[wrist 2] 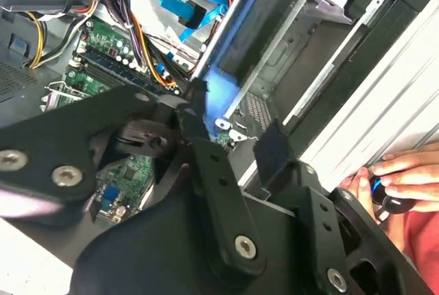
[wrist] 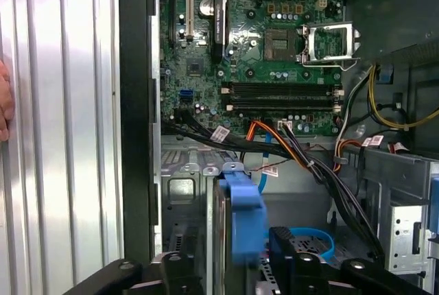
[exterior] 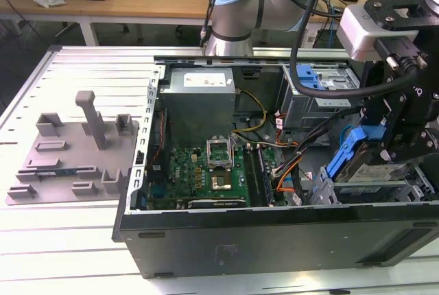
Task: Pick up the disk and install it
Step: 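Insert the disk into the insertion slot, then insert the first disk wire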
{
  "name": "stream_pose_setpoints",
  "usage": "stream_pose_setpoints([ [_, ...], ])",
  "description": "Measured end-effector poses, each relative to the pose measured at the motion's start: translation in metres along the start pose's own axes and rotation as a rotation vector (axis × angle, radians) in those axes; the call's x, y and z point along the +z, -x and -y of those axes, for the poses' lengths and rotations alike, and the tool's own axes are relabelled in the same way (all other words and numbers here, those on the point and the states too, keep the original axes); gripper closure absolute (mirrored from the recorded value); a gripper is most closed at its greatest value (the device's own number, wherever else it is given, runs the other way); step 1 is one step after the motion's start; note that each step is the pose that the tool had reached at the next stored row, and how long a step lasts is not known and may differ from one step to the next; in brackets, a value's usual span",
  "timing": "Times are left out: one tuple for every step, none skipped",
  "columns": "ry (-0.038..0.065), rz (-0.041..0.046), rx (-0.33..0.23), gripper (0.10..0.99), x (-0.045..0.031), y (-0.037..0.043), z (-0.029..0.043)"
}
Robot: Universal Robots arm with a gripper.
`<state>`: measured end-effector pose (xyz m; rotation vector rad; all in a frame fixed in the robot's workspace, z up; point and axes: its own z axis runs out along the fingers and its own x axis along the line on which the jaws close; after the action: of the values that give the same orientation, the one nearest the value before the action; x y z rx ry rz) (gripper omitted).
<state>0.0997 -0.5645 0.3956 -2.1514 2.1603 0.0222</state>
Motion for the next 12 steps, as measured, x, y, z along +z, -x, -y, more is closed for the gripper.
stream_pose_setpoints([
  [0.0, 0.0001, 0.0, 0.569, 0.0, 0.0, -0.0001],
  [0.0, 0.0001, 0.0, 0.502, 0.0, 0.0, -0.0001],
  [0.0, 0.0, 0.0, 0.502, 0.0, 0.0, -0.0002],
  [0.0, 0.0, 0.0, 0.502, 0.0, 0.0, -0.0002],
  [0.0, 0.0, 0.0, 0.502, 0.0, 0.0, -0.0003],
  [0.0, 0.0001, 0.0, 0.502, 0.0, 0.0, -0.0003],
  [0.0, 0.0, 0.0, 0.502, 0.0, 0.0, -0.0003],
  [0.0, 0.0, 0.0, 0.502, 0.0, 0.0, -0.0007],
  [0.0, 0.0001, 0.0, 0.502, 0.0, 0.0, -0.0009],
  [0.0, 0.0, 0.0, 0.502, -0.0001, 0.0, -0.001],
  [0.0, 0.0, 0.0, 0.502, -0.0001, 0.0, -0.0011],
  [0.0, 0.0001, 0.0, 0.502, 0.0, 0.0, -0.0012],
])
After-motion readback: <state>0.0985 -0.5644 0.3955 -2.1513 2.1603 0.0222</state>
